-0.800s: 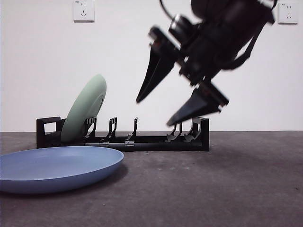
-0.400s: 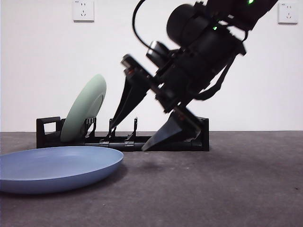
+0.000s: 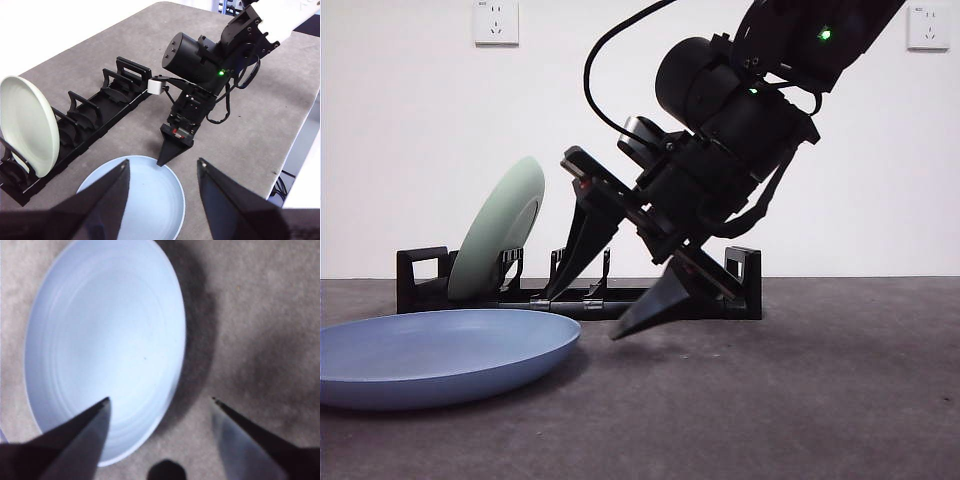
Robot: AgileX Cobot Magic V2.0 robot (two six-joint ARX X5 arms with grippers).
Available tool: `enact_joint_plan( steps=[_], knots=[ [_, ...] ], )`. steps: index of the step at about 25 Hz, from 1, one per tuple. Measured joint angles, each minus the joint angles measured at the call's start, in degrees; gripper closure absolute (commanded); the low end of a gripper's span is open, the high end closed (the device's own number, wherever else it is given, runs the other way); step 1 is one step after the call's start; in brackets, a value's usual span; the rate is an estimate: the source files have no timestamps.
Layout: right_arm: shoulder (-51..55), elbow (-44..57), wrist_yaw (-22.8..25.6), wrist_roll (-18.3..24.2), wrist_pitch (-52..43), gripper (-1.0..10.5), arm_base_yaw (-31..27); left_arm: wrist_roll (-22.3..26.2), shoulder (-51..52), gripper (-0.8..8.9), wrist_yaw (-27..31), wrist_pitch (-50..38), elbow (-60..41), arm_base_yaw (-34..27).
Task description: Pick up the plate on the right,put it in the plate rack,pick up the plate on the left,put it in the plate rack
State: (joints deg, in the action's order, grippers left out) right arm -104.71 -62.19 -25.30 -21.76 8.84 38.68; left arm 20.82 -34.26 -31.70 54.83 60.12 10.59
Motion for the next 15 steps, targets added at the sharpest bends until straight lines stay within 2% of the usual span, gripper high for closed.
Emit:
enact_joint_plan(
  steps=[11,12,15],
  knots=[
    [-3.7,-0.4,0.4,-1.9,-2.5,6.7,1.8,0.5,0.0,5.83,0.0,0.0,0.0,1.5],
    [-3.8,-0.4,0.8,-1.9,-2.5,6.9,1.9,0.7,0.0,5.83,0.0,0.0,0.0,1.7],
    [-3.8,-0.4,2.1,-2.0,-2.7,8.5,2.0,1.1,0.0,5.83,0.1,0.0,0.0,2.4]
  ],
)
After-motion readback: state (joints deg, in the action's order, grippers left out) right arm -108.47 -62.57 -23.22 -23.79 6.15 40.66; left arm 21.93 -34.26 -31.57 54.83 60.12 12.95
